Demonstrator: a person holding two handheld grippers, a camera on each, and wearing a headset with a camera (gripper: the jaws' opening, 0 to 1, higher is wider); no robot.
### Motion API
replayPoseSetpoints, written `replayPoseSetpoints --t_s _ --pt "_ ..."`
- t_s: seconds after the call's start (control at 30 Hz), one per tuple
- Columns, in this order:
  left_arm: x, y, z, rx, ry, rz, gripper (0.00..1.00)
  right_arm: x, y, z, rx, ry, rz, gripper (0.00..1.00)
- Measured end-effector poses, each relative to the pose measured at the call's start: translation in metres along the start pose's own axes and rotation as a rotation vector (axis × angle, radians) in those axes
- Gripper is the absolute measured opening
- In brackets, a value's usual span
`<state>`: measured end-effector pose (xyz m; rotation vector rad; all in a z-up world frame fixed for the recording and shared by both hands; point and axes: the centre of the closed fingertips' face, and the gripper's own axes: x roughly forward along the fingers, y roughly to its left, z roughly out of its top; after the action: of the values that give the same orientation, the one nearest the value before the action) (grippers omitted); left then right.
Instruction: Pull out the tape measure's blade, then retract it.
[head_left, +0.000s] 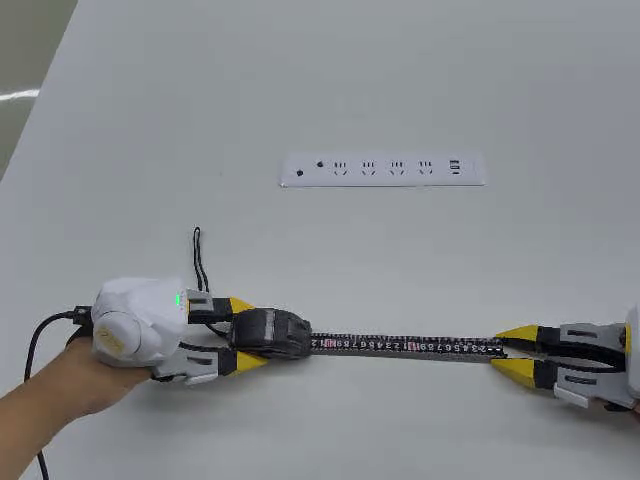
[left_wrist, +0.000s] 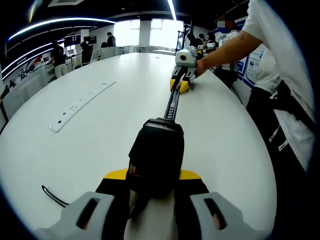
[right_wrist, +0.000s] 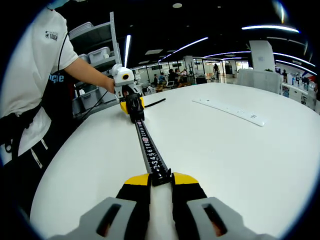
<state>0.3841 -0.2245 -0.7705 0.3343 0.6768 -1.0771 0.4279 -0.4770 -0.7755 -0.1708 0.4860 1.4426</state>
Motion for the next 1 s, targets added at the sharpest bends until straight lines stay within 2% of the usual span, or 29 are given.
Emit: replayPoseSetpoints --t_s 0.1,0.17,0.3,0.4,0.47,0.6,0.8,1.0 --pt "0.001 0.001 0.000 -0.011 -0.008 0.009 0.34 0.002 0.001 0.002 0.003 -0.005 0.000 0.20" --pt "0.002 0.001 0.002 -0.019 -0.023 0.009 0.43 0.002 -0.001 0.004 0.006 -0.010 -0.005 0.22" --pt "0.004 -0.001 -0.001 -0.011 -0.011 0.006 0.46 0.002 -0.002 0.006 0.012 -0.020 -0.010 0.27" --pt "0.003 0.003 0.000 -0.033 -0.022 0.033 0.58 0.003 -0.002 0.008 0.017 -0.028 -0.019 0.32" --pt "0.000 0.005 0.001 -0.058 -0.038 0.039 0.62 0.004 -0.003 0.009 0.019 -0.034 -0.026 0.36" --pt "-0.003 0.007 0.002 -0.067 -0.044 0.058 0.72 0.004 -0.004 0.011 0.024 -0.044 -0.041 0.44" --pt "-0.005 0.010 -0.001 -0.075 -0.043 0.086 0.77 0.004 -0.004 0.014 0.045 -0.059 -0.040 0.48" --pt "-0.005 0.009 0.000 -0.083 -0.049 0.085 0.76 0.003 -0.002 0.011 0.045 -0.049 -0.042 0.48"
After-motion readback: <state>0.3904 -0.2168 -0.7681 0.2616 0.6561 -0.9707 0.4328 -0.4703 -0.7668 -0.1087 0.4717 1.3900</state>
